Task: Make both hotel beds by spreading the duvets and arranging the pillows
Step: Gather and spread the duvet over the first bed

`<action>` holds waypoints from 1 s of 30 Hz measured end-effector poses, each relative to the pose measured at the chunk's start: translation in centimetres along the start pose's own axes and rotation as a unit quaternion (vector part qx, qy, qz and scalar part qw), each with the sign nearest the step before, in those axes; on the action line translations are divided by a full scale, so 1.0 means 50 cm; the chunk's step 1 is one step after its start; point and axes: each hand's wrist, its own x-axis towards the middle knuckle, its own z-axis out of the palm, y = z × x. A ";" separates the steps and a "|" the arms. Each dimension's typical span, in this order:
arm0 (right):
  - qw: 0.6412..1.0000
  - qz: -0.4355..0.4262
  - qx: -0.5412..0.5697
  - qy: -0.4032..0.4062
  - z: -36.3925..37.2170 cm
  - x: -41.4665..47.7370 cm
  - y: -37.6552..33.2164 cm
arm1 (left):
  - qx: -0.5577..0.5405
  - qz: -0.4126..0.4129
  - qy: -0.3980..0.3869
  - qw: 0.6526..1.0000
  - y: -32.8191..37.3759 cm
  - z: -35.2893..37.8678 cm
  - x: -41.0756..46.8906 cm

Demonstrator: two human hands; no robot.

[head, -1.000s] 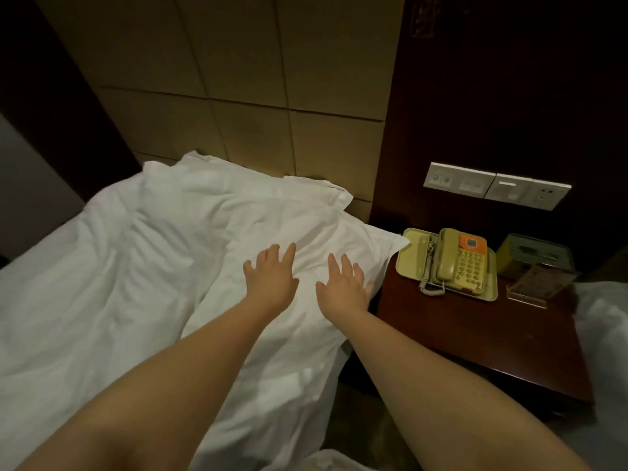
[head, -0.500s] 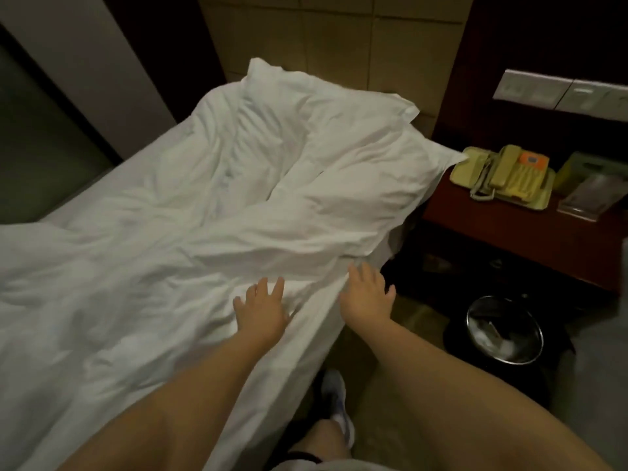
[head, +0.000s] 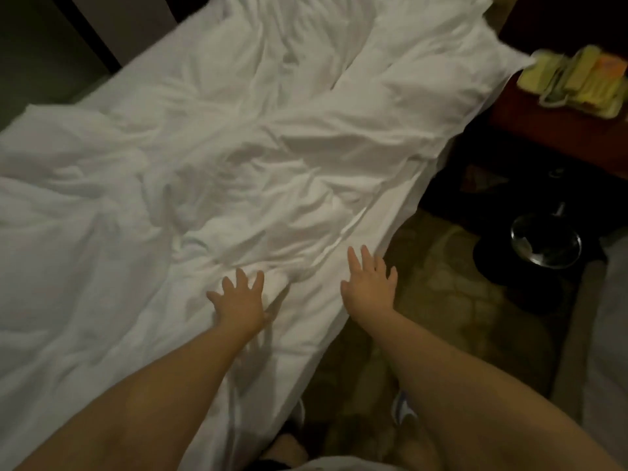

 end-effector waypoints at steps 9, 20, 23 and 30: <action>0.997 0.009 0.020 -0.077 0.246 -0.100 -0.252 | -0.087 -0.010 -0.069 0.994 -0.197 0.208 0.031; 0.713 0.321 0.619 -0.075 0.286 -0.103 -0.343 | -0.280 0.224 -0.025 0.933 -0.154 0.188 0.006; 0.721 0.309 0.620 -0.013 0.269 -0.145 -0.330 | -0.331 0.233 -0.015 0.914 -0.137 0.176 -0.037; 0.871 0.267 0.398 0.110 0.261 -0.330 -0.232 | -0.218 0.236 0.112 0.941 -0.106 0.251 -0.192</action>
